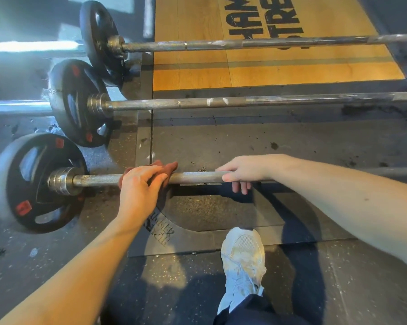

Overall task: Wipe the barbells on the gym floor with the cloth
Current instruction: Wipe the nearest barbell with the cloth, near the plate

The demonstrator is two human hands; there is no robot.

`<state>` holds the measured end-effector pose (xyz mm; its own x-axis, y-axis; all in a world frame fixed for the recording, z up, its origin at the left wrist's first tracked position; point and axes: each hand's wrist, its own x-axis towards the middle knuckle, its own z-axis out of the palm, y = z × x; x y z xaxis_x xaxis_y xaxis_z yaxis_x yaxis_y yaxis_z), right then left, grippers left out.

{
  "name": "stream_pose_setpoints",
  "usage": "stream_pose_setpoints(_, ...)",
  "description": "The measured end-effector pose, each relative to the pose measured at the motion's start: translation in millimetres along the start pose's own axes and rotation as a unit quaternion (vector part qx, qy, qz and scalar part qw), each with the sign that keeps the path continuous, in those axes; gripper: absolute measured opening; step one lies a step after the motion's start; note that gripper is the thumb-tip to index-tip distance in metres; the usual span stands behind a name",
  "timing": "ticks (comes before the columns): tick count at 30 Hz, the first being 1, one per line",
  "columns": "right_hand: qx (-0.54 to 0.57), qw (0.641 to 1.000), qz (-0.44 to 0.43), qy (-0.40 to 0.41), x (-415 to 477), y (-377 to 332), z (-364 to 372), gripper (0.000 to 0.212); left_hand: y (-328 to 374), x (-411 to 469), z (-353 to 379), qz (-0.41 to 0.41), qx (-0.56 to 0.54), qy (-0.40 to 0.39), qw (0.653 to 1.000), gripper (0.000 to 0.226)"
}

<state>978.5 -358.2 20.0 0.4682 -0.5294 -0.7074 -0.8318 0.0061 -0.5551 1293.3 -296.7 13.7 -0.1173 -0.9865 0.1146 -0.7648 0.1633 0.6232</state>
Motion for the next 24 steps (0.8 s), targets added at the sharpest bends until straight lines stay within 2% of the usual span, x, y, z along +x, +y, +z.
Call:
stream_pose_setpoints(2,-0.009,1.0,-0.011,0.026,-3,0,9,0.047,0,0,0,0.001,-0.002,0.005,1.0,0.019)
stream_pose_setpoints(7,-0.086,0.98,-0.041,0.175,-9,7,37,0.045,-5,-4,3,0.011,0.011,0.022,1.0,0.017)
stream_pose_setpoints(12,-0.216,0.906,-0.089,0.354,-10,18,76,0.05,10,-9,16,0.046,0.011,0.029,0.998,0.017)
stream_pose_setpoints(14,-0.19,0.916,-0.076,0.346,-10,19,72,0.054,23,-14,34,0.058,0.016,0.038,0.998,0.017)
stream_pose_setpoints(17,-0.032,0.957,-0.056,0.284,-14,18,57,0.057,57,-15,79,0.064,0.042,0.023,0.997,0.018)
stream_pose_setpoints(19,0.044,0.945,-0.045,0.321,-20,18,55,0.053,81,-13,101,0.082,0.035,0.017,0.996,0.019)
stream_pose_setpoints(22,-0.065,0.93,-0.053,0.358,-27,22,67,0.048,80,-7,100,0.105,0.026,0.021,0.994,0.02)
stream_pose_setpoints(24,-0.078,0.929,-0.066,0.355,-26,21,71,0.048,56,-7,77,0.129,0.047,0.017,0.99,0.02)
